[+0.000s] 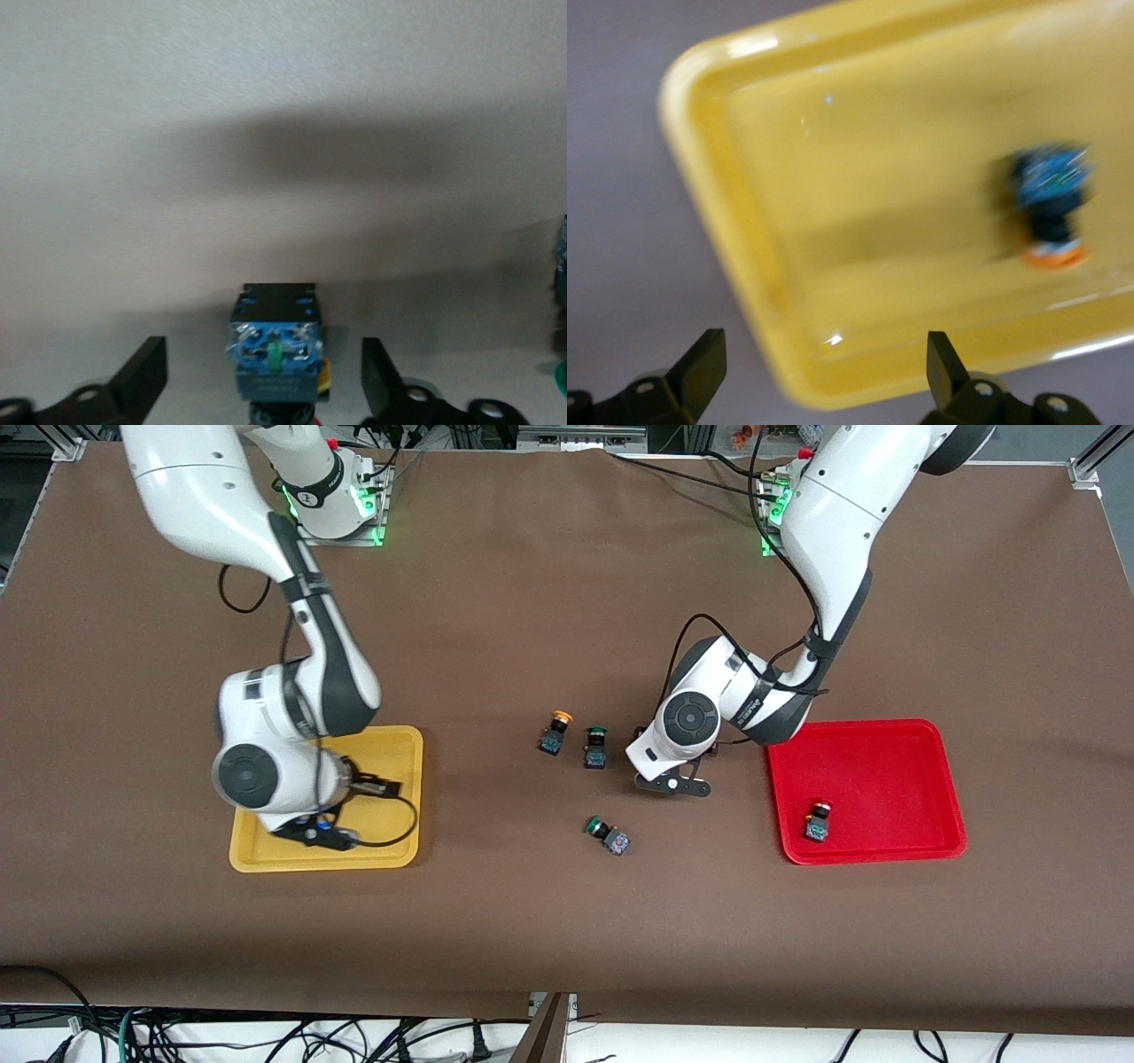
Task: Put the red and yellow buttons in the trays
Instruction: 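Release the yellow button with the right gripper while the left gripper grasps red, then move the left gripper to the red tray while the right gripper grasps yellow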
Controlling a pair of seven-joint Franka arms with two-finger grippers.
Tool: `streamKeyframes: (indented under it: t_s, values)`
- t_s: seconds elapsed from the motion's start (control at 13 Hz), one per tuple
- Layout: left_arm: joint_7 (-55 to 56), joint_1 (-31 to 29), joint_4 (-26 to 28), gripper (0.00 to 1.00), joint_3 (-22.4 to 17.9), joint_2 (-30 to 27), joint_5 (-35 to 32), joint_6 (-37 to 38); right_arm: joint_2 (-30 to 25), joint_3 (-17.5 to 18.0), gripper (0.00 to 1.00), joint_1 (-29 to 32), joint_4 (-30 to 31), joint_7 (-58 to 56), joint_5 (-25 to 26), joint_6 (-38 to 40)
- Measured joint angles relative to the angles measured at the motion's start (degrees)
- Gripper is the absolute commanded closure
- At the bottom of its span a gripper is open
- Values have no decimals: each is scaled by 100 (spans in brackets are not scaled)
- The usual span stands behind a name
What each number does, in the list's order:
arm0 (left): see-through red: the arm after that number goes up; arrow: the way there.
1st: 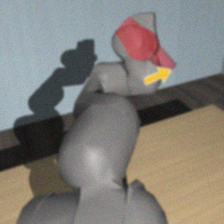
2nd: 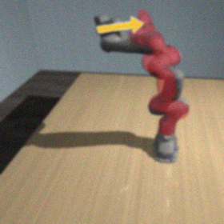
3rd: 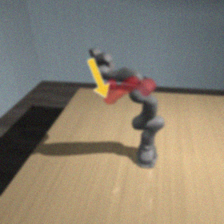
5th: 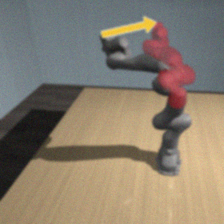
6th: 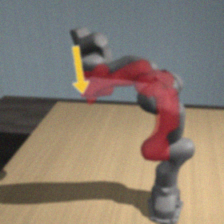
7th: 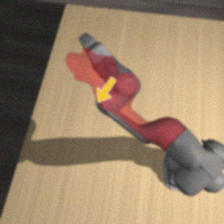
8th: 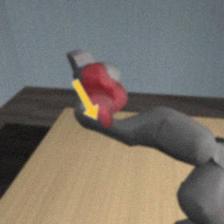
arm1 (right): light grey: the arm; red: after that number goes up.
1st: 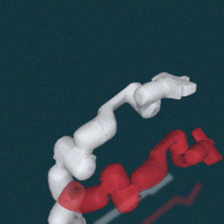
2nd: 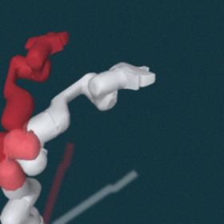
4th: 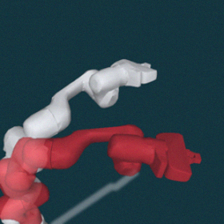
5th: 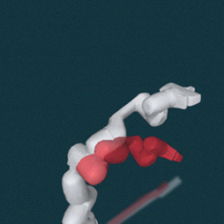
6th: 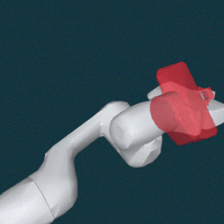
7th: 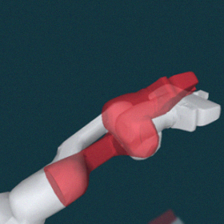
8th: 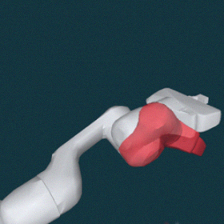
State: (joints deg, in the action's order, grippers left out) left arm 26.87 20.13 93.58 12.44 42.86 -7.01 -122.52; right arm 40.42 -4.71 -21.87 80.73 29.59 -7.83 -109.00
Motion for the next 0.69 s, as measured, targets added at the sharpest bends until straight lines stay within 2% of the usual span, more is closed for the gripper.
streamKeyframes:
  t_s: [0.08, 0.31, 0.69]
  values:
    - [22, 14, 27, 71, 0, 2, 0, -46, 22, 4, 0, -261, 0, 466, -114, -132]
    - [60, 20, 27, 79, 7, -4, 6, -96, 138, 21, 0, -871, 4, 1450, -234, -668]
    - [80, 16, -48, 78, -46, -92, 5, -44, 522, 35, 0, -1635, 12, 2647, -242, -1586]
